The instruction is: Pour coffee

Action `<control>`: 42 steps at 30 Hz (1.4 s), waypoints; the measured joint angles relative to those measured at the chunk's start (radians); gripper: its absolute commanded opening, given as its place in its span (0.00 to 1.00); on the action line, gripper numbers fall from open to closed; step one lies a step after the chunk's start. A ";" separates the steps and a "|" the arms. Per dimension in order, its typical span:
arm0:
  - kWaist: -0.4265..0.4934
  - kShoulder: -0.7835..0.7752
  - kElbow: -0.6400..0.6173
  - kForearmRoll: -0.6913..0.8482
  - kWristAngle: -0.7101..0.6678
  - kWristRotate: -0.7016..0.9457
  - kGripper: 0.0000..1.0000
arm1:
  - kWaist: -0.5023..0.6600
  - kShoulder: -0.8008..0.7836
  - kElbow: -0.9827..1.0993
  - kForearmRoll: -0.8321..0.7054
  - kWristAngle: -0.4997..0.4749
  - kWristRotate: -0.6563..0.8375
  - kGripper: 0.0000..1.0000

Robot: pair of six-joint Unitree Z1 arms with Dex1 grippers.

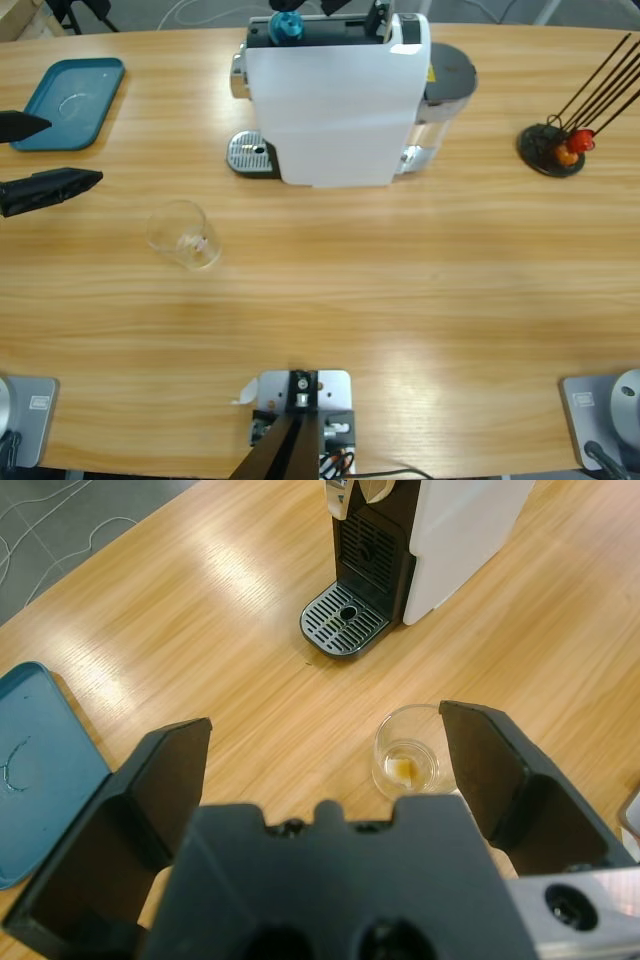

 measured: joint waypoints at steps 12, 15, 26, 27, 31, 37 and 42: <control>0.000 0.000 0.005 0.000 0.000 0.000 1.00 | 0.000 0.007 0.000 0.011 -0.027 0.000 0.00; 0.000 0.000 0.006 0.000 0.000 0.000 1.00 | 0.000 0.004 0.011 0.011 -0.028 0.000 0.00; 0.000 0.000 0.007 -0.001 0.000 0.000 1.00 | 0.000 -0.010 0.057 0.012 -0.035 0.000 0.00; 0.000 0.000 0.007 -0.003 0.000 0.000 1.00 | 0.000 -0.013 0.059 0.012 -0.035 0.000 0.00; 0.000 0.000 0.007 -0.010 0.000 0.000 1.00 | 0.002 -0.022 0.060 0.012 -0.038 0.000 0.00; 0.000 0.000 0.006 -0.013 -0.001 0.000 1.00 | 0.067 -0.120 0.053 0.052 -0.043 0.052 0.00; 0.000 -0.009 0.006 -0.013 -0.001 0.000 1.00 | 0.181 -0.254 0.125 0.146 -0.064 0.299 0.00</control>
